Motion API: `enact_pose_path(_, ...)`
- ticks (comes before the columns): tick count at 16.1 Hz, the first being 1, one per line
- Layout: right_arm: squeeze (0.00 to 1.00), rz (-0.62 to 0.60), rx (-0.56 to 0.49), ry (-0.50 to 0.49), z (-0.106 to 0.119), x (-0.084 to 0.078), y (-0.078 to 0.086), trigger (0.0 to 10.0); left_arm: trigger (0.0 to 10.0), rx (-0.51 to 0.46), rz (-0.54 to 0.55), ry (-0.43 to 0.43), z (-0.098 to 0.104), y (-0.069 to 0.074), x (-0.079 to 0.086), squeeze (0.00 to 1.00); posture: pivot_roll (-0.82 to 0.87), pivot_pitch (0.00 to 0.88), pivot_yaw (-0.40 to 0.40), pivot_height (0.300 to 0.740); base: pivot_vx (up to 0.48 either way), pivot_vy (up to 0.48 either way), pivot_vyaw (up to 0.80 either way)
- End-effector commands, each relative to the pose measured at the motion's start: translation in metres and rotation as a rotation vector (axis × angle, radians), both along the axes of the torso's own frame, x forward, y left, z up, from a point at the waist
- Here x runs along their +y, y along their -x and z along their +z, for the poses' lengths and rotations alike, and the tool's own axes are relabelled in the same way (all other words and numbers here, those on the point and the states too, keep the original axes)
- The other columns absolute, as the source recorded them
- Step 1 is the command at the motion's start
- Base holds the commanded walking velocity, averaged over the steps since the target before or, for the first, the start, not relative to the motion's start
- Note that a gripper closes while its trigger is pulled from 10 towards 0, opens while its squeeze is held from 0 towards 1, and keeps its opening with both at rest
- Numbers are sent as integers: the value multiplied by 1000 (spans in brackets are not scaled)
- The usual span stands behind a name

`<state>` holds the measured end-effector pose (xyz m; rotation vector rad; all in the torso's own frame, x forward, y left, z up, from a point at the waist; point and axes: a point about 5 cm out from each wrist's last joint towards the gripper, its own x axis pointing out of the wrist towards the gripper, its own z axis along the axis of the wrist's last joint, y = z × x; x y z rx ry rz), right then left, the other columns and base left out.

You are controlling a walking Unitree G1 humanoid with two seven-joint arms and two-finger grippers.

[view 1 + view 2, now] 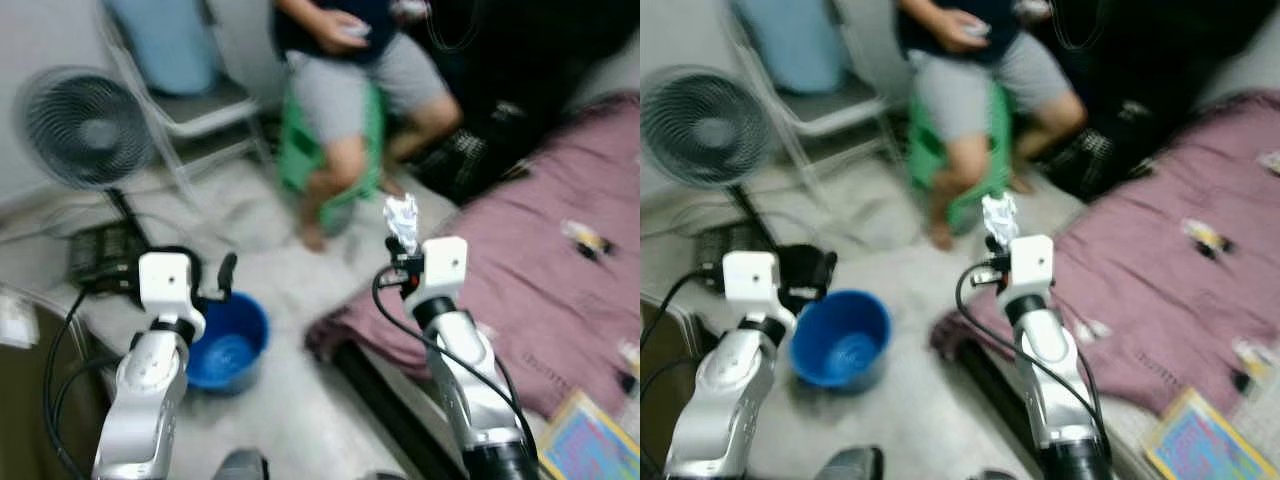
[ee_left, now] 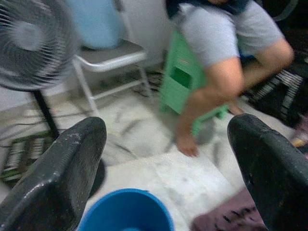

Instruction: Clean up the room

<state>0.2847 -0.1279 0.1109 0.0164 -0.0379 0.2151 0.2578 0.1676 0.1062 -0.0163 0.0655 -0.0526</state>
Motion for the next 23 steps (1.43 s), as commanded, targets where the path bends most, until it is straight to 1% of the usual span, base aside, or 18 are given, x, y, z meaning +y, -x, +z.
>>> enact_pose_path(1, 0, -12, -8, 10, 1, -6, 0, 10000, 10000, -4, -5, 4, 0, 1, -4, 0, -11, 67, -51, 740, 0, 0, 800)
enact_pose_path(6, 0, -5, -5, 10, 0, -4, 1, 10000, 10000, -2, -4, 7, -1, 3, -5, 0, -16, 71, -50, 740, 0, 0, 800)
enact_pose_path(11, 0, -9, -2, 9, 0, -4, 1, 10000, 10000, -9, -11, 4, 1, 0, -6, 0, -18, 81, -46, 740, 0, 0, 800)
enact_pose_path(15, 0, -5, 2, 8, -1, -4, 1, 10000, 10000, -11, -18, 8, 1, 2, -6, 0, -19, 83, -47, 740, 0, 0, 800)
enact_pose_path(18, 0, -11, 6, -8, -1, -4, 0, 10000, 10000, -17, -35, 18, 2, 1, -8, 0, -21, 82, -45, 740, 0, 0, 0)
enact_pose_path(23, 0, -6, 3, -7, -1, -4, 1, 10000, 10000, -26, -61, 28, 2, 1, -10, 0, -23, 82, -44, 740, 51, 0, 0)
